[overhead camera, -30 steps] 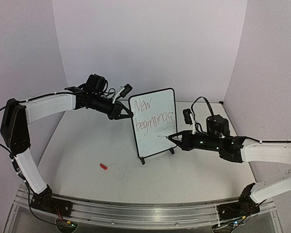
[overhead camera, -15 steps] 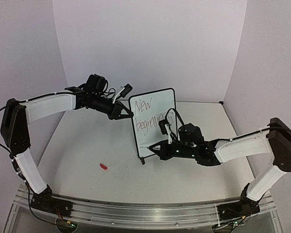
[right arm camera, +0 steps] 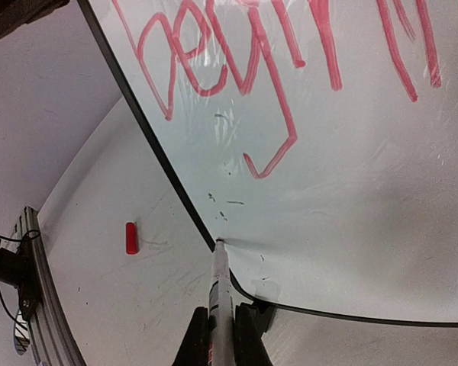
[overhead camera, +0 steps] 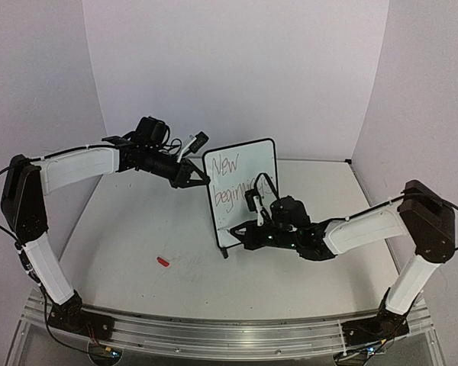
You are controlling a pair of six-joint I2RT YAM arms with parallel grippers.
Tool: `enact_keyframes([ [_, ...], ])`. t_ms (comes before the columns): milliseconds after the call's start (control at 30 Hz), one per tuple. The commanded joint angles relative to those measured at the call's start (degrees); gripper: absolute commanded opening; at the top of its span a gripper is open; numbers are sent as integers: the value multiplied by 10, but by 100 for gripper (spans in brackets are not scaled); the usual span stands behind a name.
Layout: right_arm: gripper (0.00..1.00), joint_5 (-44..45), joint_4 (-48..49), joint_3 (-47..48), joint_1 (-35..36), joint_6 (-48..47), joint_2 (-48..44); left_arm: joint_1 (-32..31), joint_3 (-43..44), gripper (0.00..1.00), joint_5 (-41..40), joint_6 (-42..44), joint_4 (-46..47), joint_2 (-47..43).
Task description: Write a sentence on the whiteboard
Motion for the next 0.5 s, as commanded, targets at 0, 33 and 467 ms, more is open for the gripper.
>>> enact_keyframes([
  [0,0,39,24,14,2,15,3,-14,-6,0,-18,22,-66,6],
  [33,0,50,24,10,2,17,0,-14,-6,0,-18,22,-66,6],
  [467,0,88,23,-35,2,18,-50,-15,-6,0,-17,22,-67,7],
])
